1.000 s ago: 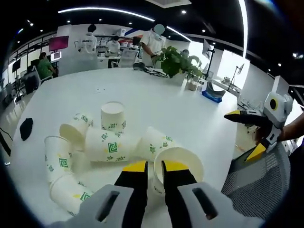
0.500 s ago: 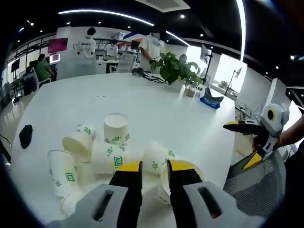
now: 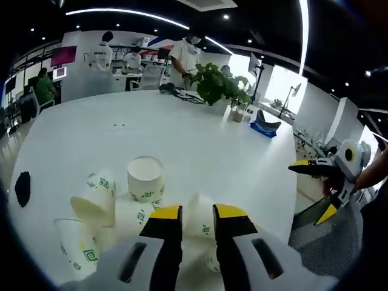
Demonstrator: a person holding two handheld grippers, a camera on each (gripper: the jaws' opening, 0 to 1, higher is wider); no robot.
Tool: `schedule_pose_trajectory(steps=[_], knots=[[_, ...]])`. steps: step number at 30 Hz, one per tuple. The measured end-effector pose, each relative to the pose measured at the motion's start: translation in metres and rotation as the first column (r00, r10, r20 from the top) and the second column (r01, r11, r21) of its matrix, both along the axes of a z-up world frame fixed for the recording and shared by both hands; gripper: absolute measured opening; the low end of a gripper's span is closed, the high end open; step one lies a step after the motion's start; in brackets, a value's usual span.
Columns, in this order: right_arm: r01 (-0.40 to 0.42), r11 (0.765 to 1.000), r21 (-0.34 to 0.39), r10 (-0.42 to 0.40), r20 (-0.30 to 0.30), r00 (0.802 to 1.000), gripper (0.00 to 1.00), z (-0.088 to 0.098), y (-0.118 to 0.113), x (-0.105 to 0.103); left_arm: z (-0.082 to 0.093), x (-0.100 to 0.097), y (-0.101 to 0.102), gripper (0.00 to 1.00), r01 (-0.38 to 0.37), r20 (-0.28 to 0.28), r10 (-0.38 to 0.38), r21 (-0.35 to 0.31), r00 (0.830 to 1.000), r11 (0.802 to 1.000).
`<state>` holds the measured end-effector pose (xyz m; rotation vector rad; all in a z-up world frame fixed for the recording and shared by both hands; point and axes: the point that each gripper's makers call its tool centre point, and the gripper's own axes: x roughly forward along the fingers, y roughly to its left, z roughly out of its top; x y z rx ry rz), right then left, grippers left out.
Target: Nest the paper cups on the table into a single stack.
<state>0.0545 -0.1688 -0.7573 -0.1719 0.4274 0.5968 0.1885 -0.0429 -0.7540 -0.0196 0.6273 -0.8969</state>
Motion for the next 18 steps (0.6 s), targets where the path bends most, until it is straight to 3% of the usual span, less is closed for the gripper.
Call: schedule_pose_trajectory(steps=[10,18], knots=[[0.004,1.000,-0.003,-0.004,-0.010,1.000,0.84,-0.001,0.000,-0.001,-0.016,0.009,-0.014,0.16,0.094,-0.073,-0.091,0.025,0.993,0.995],[-0.002,1.000,-0.023,0.001,-0.017,1.000,0.82,-0.004,0.000,-0.002,-0.026,0.009,-0.023,0.09,0.158,-0.130,-0.153,0.033,0.980,0.987]])
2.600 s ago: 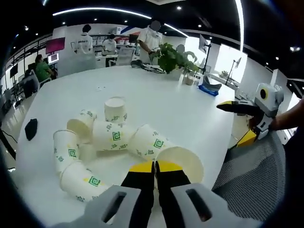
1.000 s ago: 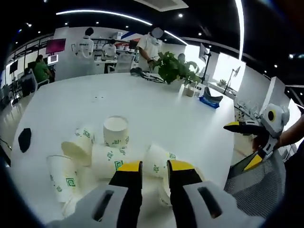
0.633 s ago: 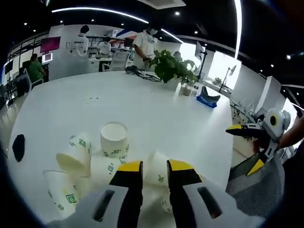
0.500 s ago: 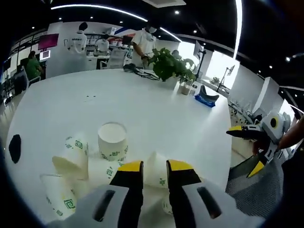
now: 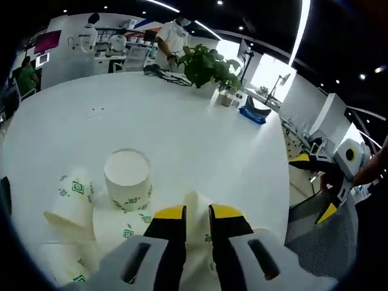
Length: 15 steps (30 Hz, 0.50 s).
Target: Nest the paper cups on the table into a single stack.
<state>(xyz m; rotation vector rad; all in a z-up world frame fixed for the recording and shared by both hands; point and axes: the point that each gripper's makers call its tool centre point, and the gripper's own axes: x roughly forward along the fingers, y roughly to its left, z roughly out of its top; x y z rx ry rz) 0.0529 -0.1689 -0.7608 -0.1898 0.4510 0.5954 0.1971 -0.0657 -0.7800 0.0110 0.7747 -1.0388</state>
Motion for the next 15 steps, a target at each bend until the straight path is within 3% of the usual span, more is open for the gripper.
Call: schedule_pose_trajectory(steps=[15], knots=[[0.011,1.000,-0.001,-0.011,-0.004,1.000,0.81,0.001,0.000,0.001,-0.002,0.000,-0.013,0.00,0.007,-0.046,-0.009,-0.030,0.999,1.000]])
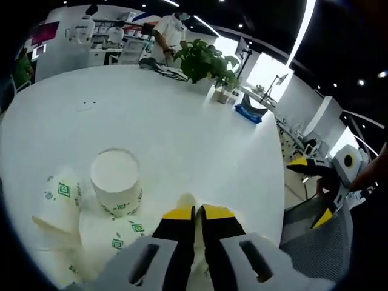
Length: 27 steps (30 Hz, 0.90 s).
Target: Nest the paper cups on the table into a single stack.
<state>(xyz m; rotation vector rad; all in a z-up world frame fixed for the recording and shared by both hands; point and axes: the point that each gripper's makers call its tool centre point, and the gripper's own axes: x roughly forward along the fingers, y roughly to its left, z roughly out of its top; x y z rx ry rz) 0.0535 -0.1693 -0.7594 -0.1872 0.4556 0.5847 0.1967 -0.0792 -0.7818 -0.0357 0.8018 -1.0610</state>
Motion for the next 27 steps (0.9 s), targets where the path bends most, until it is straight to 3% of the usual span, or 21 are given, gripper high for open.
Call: schedule_pose_trajectory(steps=[4,11,27], knots=[[0.001,1.000,0.001,-0.001,0.001,1.000,0.81,0.000,0.000,0.000,0.001,-0.001,-0.002,0.00,0.011,0.020,-0.011,0.006,1.000,1.000],[0.002,1.000,0.003,-0.002,0.003,1.000,0.81,0.001,0.000,0.000,0.002,-0.011,-0.009,0.00,0.042,0.007,-0.042,0.002,0.999,0.999],[0.009,1.000,0.012,-0.009,0.012,1.000,0.81,0.002,-0.002,0.001,0.027,-0.006,-0.010,0.00,0.056,0.039,-0.055,-0.034,0.998,0.998]])
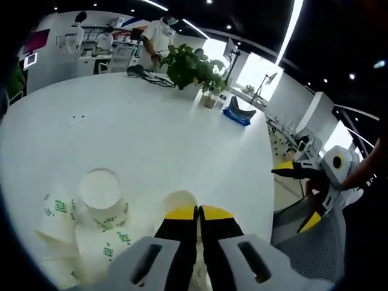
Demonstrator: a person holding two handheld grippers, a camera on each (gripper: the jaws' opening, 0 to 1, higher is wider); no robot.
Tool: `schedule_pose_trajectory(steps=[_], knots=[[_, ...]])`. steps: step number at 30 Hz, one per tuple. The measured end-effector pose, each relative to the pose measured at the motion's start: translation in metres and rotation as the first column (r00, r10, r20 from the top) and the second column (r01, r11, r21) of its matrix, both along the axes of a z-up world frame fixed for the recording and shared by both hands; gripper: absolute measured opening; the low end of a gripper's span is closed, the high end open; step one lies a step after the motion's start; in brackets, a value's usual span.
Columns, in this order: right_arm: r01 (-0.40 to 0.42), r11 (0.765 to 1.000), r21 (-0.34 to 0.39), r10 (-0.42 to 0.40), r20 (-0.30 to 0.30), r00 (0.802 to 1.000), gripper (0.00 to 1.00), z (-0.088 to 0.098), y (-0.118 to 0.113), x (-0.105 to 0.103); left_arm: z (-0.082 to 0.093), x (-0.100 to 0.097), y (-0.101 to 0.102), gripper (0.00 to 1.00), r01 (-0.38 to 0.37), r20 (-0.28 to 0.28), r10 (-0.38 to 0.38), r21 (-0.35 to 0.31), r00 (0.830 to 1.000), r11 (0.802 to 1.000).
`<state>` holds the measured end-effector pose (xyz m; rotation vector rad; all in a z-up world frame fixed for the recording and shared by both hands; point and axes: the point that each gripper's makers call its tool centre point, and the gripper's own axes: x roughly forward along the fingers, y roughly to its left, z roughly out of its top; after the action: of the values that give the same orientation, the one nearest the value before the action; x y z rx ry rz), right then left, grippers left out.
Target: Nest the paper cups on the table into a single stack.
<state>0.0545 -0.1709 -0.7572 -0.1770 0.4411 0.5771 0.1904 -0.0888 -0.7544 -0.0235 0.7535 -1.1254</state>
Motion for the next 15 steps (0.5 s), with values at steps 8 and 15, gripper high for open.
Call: schedule_pose_trajectory(steps=[8,15], knots=[[-0.001,1.000,0.004,0.001,0.002,1.000,0.81,-0.001,-0.001,0.000,0.025,-0.001,0.004,0.00,-0.010,0.041,0.011,-0.027,0.999,1.000],[-0.004,1.000,0.006,0.004,0.002,1.000,0.83,-0.001,-0.001,0.000,0.047,-0.006,0.015,0.00,-0.005,0.084,0.008,-0.034,0.996,0.999]])
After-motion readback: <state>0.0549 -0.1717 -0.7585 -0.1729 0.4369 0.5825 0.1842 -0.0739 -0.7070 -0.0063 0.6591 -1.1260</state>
